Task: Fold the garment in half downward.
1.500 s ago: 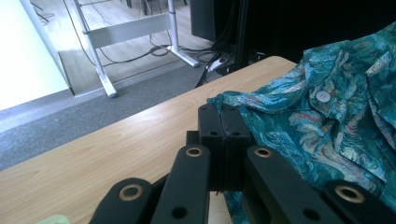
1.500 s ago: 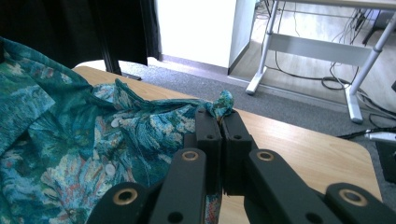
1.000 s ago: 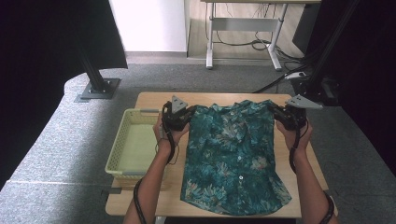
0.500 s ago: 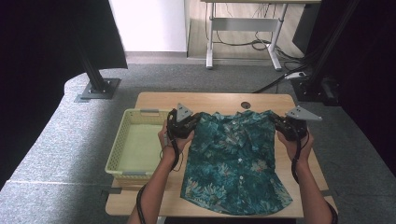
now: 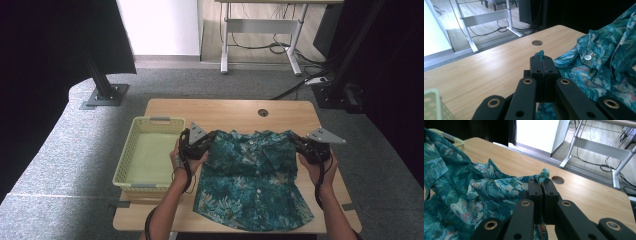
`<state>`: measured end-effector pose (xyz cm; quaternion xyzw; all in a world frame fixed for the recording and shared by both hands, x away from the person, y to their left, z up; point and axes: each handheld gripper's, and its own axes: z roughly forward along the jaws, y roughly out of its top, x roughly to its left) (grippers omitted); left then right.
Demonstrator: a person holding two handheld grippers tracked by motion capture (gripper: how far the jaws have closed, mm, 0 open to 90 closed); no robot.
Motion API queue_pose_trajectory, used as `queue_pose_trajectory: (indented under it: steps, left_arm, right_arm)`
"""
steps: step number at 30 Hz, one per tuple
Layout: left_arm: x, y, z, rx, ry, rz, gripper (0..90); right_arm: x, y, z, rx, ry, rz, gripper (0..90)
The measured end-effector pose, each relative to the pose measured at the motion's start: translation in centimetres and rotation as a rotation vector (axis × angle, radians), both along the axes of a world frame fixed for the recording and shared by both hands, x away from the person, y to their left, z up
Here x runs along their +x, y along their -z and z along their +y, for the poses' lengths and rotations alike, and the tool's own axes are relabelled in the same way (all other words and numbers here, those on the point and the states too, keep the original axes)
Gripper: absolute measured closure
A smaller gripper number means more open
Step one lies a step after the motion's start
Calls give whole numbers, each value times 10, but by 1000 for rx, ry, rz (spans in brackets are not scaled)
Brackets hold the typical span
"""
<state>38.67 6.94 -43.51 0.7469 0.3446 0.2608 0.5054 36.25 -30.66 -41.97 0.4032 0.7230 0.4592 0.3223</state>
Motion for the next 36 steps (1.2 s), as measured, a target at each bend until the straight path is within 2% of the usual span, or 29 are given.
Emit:
queue_pose_trajectory:
  steps: [7, 15, 16, 20, 25, 28, 32, 36]
  left_arm:
    - [-8, 9, 1, -9, 12, 10, 895]
    - [-28, 19, 4, -12, 27, 23, 895]
    - [-30, 20, 4, -14, 30, 24, 894]
    - [-41, 25, 4, -12, 48, 44, 894]
    - [-61, 42, 7, -12, 75, 76, 893]
    - [-67, 47, 8, -11, 83, 83, 892]
    - [-85, 56, 10, 7, 103, 92, 891]
    - [-96, 66, 10, 51, 114, 114, 889]
  right_arm:
    - [-9, 11, -5, -15, 12, 33, 869]
    - [-35, 17, -14, 0, -8, 51, 869]
    - [-43, 19, -15, 0, -13, 56, 868]
    - [-54, 24, -16, 1, -21, 70, 868]
    - [-76, 41, -16, -13, -37, 105, 867]
    - [-85, 49, -17, -9, -46, 113, 866]
    - [-103, 68, -21, -4, -55, 129, 865]
    - [-115, 86, -24, 7, -55, 166, 863]
